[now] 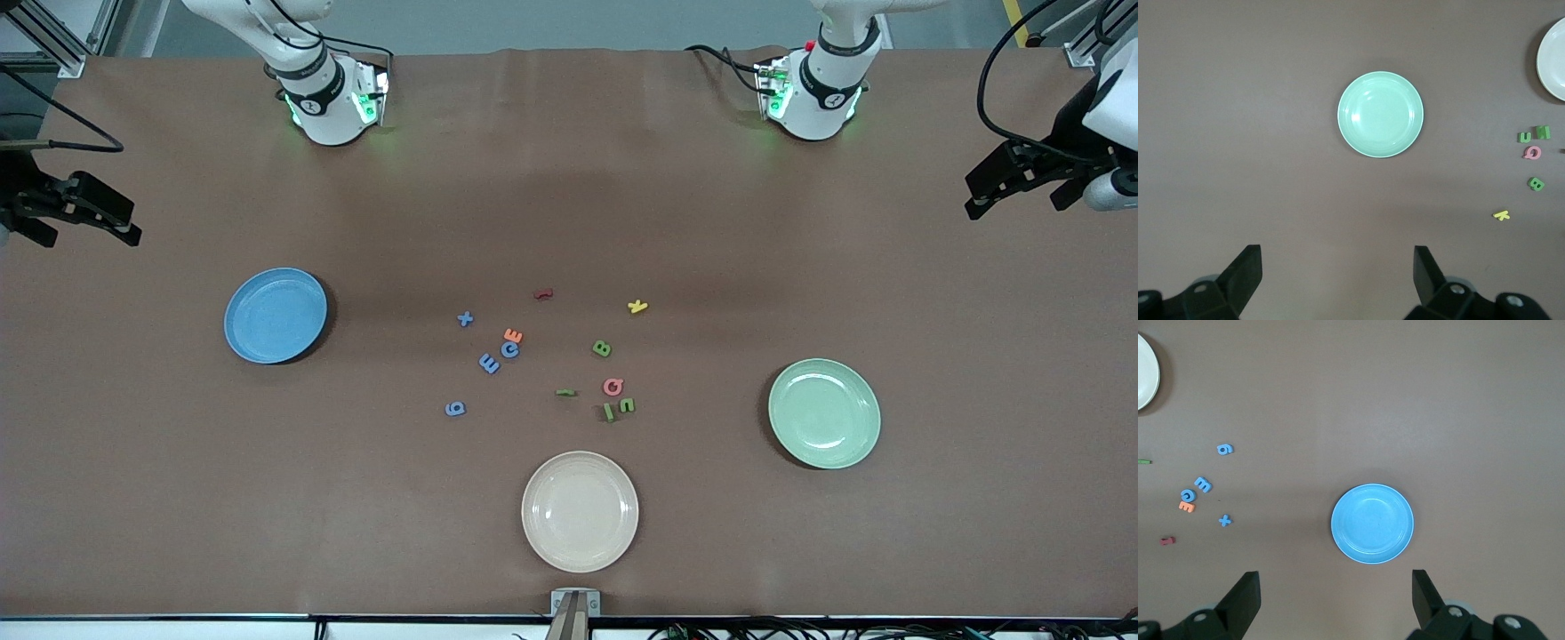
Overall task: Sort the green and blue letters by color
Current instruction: 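Move the left gripper to green letters while the right gripper reaches blue letters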
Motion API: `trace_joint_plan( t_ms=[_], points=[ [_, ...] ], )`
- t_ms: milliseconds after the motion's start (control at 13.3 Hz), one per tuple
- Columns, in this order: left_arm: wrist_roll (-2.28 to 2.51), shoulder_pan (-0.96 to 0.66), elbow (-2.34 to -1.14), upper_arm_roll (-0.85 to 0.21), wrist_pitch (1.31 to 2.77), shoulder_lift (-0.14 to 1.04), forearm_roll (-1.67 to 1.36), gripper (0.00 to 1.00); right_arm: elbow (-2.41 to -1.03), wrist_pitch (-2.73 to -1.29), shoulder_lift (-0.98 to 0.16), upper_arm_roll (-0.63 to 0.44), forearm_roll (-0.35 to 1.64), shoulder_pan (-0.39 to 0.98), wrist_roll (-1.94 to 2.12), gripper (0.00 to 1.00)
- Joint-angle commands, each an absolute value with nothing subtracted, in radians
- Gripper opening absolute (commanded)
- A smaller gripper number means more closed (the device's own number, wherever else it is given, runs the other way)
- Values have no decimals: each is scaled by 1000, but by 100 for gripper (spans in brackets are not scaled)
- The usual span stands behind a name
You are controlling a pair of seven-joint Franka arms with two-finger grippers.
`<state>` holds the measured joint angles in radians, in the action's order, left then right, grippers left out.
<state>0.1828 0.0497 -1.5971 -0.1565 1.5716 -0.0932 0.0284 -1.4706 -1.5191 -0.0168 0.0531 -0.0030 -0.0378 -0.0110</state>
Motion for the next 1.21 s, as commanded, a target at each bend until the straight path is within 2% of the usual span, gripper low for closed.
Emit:
trace_joint_plan(
  t_ms=[0,302,453,679,1131],
  points=[
    [164,48,-1565,-158,1536,-77,37,100,-1466,-1514,-8,57,-18,-38,-14,100],
    [175,34,-1520,-169,1536,-5,38,100,-1466,-1516,-8,58,-14,-37,-20,100],
    [187,34,-1520,-224,1563,56,35,100,-1467,-1516,-21,64,1,-22,-26,100],
    [389,2,-1523,-304,1696,180,38,100,-1468,-1523,-60,64,8,61,-29,100],
    [867,-188,-1517,-304,2032,463,37,100,-1471,-1684,-231,63,22,305,-352,100]
  ],
)
